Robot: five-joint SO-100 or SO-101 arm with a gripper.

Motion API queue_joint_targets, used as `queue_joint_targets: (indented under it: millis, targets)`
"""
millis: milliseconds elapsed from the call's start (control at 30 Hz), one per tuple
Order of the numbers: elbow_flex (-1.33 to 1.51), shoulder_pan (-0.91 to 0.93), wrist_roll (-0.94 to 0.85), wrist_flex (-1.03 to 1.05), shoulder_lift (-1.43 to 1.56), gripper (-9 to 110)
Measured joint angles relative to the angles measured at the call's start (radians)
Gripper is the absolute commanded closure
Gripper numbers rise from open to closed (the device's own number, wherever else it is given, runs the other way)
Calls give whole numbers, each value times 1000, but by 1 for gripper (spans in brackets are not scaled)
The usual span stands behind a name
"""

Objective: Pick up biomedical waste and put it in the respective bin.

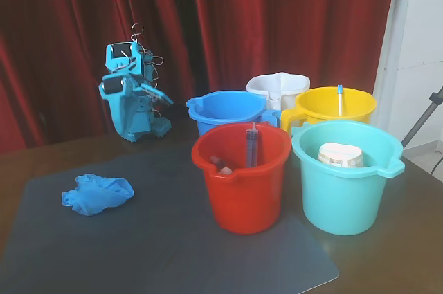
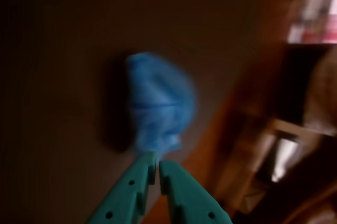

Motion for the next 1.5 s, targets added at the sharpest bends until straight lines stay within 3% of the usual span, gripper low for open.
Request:
queue_joint_targets:
  millis: [133, 333, 500, 633, 800, 1133, 1267, 1500]
  targets:
    - [-143, 3, 6, -3, -133, 101]
    - [-676, 3, 8, 270, -551, 101]
    - [-1215, 87, 207, 657, -1043, 101]
    - [-1439, 101, 417, 726, -1313, 101]
    - [-1496, 202, 710, 735, -1401, 101]
    - [-1499, 221, 864, 735, -1405, 100]
    - [-1450, 215, 850, 724, -1407, 73]
    - [-1282, 161, 861, 586, -1408, 56]
